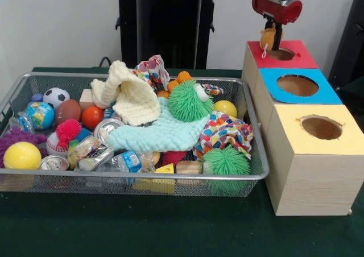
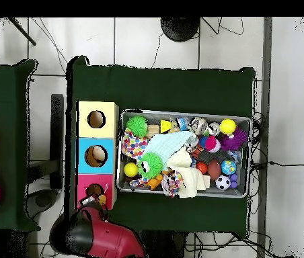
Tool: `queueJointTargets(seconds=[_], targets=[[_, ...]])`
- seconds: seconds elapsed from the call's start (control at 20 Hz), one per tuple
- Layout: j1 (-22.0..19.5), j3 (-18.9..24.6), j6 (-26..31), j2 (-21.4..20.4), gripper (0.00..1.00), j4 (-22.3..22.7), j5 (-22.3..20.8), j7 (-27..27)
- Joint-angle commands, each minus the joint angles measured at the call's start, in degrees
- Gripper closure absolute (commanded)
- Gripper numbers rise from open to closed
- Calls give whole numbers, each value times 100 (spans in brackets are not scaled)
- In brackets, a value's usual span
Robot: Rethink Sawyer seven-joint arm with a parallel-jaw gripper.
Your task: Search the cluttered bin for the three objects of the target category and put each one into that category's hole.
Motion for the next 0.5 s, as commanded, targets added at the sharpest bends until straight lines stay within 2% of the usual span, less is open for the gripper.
queueJointTargets(seconds=[0.05,0.25,0.35,0.5], targets=[[-660,1598,-1860,743,100,-273,-262,1617],[-579,1592,-1945,820,100,-384,-273,1650],[-671,1749,-2171,937,100,-395,-386,1743],[-456,1626,-1859,795,100,-449,-142,1726]])
